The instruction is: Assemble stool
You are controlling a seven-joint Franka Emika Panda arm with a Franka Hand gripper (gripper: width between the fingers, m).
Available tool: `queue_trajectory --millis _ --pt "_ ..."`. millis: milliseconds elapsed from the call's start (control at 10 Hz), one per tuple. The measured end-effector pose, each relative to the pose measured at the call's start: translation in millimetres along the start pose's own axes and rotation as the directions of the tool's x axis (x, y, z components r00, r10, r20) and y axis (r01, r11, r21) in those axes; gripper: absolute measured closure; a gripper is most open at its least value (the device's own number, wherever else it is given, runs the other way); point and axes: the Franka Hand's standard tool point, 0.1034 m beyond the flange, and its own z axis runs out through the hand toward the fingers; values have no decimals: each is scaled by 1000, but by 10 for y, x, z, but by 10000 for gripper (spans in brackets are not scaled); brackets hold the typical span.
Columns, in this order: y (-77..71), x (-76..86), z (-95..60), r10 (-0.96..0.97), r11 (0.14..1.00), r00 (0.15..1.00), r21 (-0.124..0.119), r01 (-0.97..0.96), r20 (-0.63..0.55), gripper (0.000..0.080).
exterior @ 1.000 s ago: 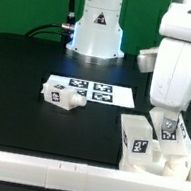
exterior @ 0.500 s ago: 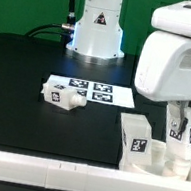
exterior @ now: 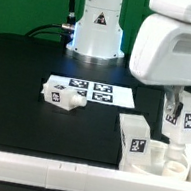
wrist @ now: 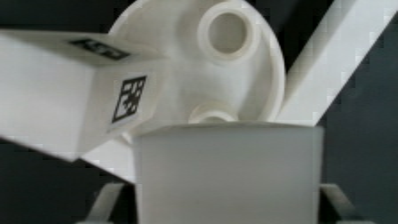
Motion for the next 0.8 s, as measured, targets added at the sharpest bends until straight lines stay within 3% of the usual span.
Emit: queue_trajectory --millis 800 --pt "-40 62 162 -6 1000 1000 8 6 8 465"
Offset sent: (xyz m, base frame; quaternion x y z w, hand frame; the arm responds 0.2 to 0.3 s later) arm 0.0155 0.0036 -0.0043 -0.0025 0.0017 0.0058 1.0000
